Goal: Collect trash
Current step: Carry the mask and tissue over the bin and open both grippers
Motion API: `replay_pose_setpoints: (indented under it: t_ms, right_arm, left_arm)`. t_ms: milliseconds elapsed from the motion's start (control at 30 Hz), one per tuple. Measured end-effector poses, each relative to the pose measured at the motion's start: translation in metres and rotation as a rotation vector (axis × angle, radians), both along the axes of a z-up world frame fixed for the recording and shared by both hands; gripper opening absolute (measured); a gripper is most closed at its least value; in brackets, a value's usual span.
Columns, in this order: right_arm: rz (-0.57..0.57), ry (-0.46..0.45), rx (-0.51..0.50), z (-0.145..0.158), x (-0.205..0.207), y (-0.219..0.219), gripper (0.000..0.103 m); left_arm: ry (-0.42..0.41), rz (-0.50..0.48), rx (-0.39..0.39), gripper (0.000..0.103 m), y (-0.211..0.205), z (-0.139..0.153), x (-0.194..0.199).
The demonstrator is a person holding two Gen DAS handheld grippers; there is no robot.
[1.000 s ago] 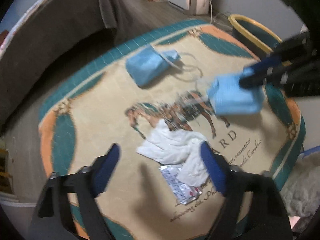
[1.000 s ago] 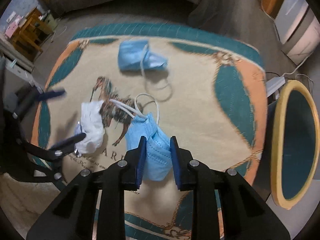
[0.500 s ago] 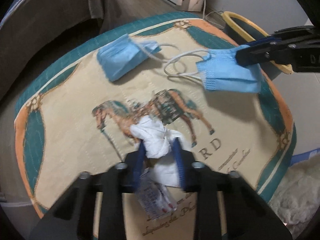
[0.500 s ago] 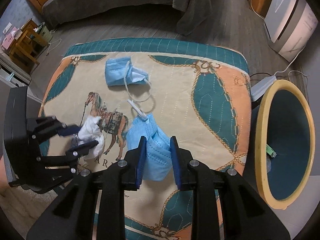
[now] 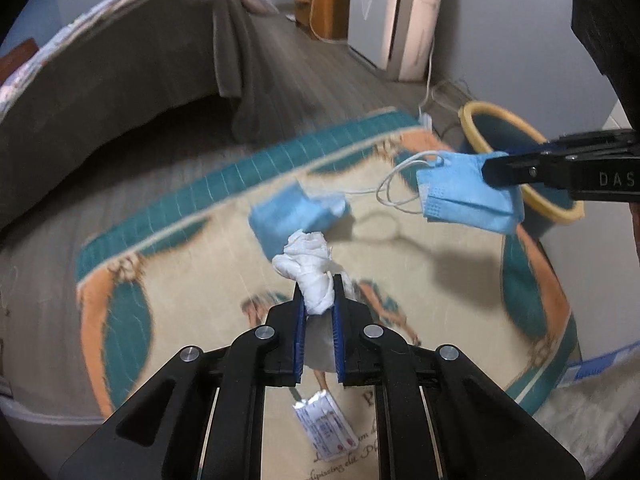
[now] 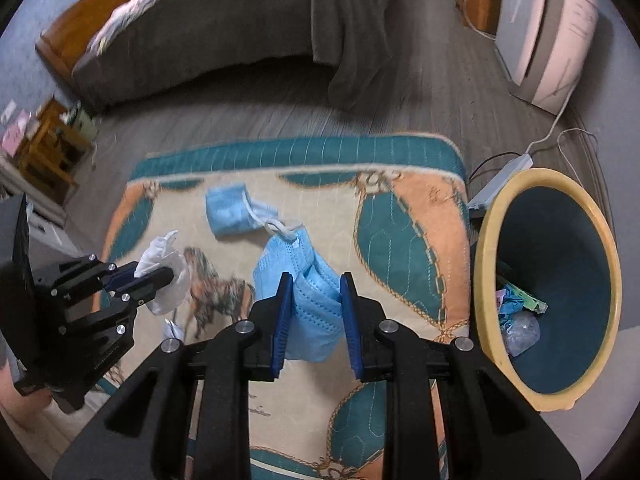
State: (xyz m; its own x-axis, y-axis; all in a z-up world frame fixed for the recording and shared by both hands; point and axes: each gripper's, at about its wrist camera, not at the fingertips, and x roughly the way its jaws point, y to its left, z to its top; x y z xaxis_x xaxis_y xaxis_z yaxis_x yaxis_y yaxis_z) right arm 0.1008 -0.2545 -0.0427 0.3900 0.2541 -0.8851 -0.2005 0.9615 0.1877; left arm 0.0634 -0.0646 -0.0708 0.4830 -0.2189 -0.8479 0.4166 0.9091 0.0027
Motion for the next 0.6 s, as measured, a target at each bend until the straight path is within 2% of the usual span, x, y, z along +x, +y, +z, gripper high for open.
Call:
replay_pose_setpoints:
  t_ms: [167, 333, 600]
  right_arm:
    - [-0.062, -0.042, -0.020, 0.022, -0.016, -0.012, 0.023]
    - [-0.107, -0.134, -0.002, 0.051, -0.024, -0.026, 0.023]
    - [-0.141, -0.154, -0.002, 0.054, -0.015, -0.043, 0.023]
  left_arm:
    - [-0.042, -0.004, -0.027, 0.012, -0.005, 0.020, 0.001]
    - [-0.070, -0.018, -0.035, 0.012, -0.017, 0.030, 0.007]
    - [-0.128, -0.064, 0.000, 0.012, -0.038, 0.037, 0.004]
